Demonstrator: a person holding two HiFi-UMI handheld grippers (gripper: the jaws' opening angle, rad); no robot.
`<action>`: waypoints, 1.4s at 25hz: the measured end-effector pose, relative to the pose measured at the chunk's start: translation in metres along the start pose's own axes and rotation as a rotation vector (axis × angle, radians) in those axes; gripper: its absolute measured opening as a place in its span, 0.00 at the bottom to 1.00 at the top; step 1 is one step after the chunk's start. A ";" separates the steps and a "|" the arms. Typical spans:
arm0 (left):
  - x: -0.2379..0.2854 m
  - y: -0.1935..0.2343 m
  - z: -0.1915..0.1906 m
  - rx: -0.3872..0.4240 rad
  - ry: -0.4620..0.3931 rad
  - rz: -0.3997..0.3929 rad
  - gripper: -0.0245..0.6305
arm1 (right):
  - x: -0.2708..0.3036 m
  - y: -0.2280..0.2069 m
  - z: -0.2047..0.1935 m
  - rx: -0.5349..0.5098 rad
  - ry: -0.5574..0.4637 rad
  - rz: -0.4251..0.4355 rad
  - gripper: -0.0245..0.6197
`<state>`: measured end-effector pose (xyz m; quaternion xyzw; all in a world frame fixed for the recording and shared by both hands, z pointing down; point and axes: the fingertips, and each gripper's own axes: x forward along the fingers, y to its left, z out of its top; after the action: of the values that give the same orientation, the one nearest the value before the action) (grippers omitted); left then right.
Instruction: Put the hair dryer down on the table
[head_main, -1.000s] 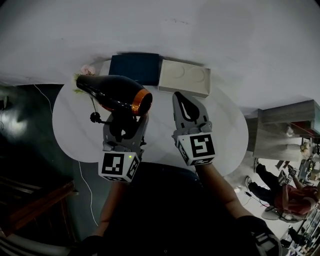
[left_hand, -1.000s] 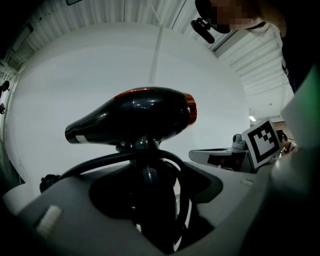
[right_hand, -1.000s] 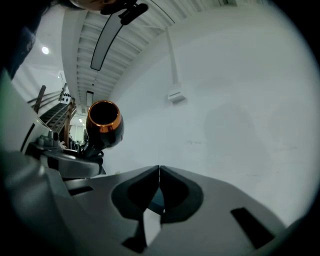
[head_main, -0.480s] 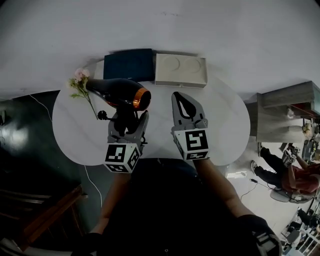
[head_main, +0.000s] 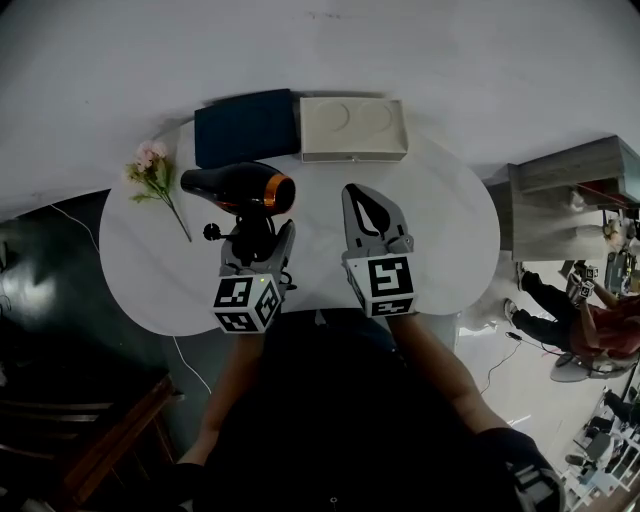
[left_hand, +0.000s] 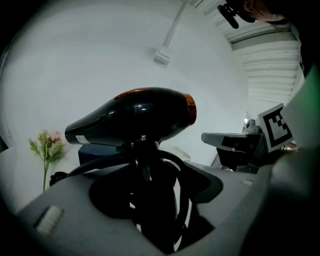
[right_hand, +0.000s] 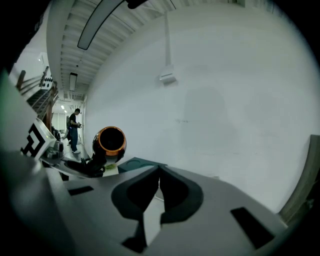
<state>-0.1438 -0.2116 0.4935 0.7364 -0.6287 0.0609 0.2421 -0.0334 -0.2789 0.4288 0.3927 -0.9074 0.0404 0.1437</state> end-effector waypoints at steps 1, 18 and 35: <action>0.002 0.000 -0.004 0.000 0.010 -0.002 0.49 | -0.001 -0.001 -0.002 0.000 0.004 -0.006 0.06; 0.050 -0.010 -0.063 -0.005 0.203 -0.079 0.49 | -0.011 -0.029 -0.034 0.014 0.086 -0.084 0.06; 0.077 -0.018 -0.108 -0.007 0.369 -0.105 0.49 | -0.012 -0.042 -0.049 0.029 0.131 -0.130 0.06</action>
<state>-0.0879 -0.2325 0.6138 0.7437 -0.5348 0.1801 0.3585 0.0157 -0.2904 0.4702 0.4493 -0.8680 0.0699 0.1994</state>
